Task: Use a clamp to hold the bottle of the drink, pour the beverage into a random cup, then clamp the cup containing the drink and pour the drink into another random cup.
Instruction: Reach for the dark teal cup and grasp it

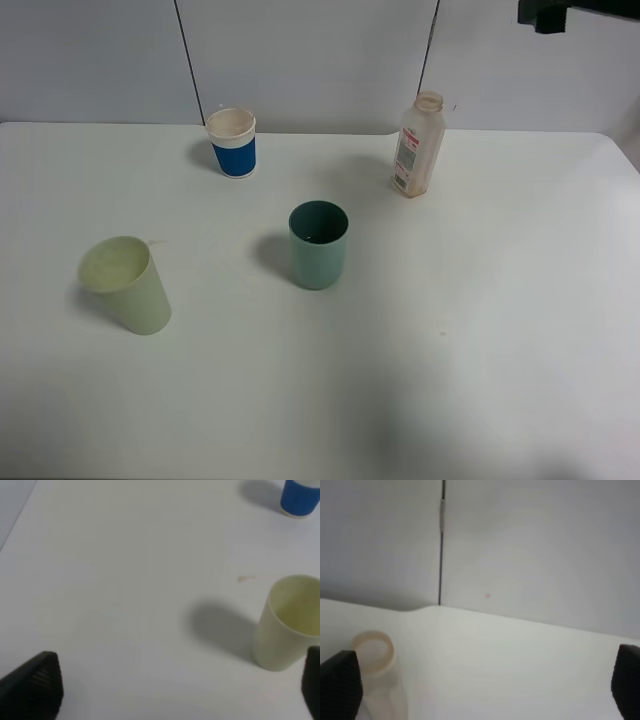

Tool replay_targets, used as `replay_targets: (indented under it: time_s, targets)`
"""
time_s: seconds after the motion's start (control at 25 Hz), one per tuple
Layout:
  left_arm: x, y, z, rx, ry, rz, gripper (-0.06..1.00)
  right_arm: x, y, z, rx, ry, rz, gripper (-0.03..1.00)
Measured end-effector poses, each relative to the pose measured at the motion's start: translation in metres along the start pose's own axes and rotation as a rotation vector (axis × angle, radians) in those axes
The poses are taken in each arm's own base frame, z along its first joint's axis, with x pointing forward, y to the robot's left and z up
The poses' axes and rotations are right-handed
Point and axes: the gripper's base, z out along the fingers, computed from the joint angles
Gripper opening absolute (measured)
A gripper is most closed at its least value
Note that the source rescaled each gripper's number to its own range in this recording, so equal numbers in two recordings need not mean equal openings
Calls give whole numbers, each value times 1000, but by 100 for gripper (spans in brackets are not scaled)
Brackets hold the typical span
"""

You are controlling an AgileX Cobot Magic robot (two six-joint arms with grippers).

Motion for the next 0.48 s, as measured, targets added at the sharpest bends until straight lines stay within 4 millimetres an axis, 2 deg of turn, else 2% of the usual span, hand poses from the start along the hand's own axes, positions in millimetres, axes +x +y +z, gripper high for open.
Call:
replay_targets:
  time_s: [0.04, 0.2, 0.28, 0.36, 0.4, 0.48]
  targets:
    - [0, 0, 0, 0, 0, 0, 88, -3, -3, -16, 8, 9, 0, 100]
    - [0, 0, 0, 0, 0, 0, 88, -5, -6, -40, -1, 36, -22, 100]
    - [0, 0, 0, -1, 0, 0, 88, -5, -7, -45, -2, 45, -37, 100]
    - [0, 0, 0, 0, 0, 0, 88, -7, -10, -69, 0, 48, -61, 100]
    - [0, 0, 0, 0, 0, 0, 88, -7, -10, -69, 0, 48, -61, 100]
    - [0, 0, 0, 0, 0, 0, 88, -8, -13, -86, 12, 46, -75, 100]
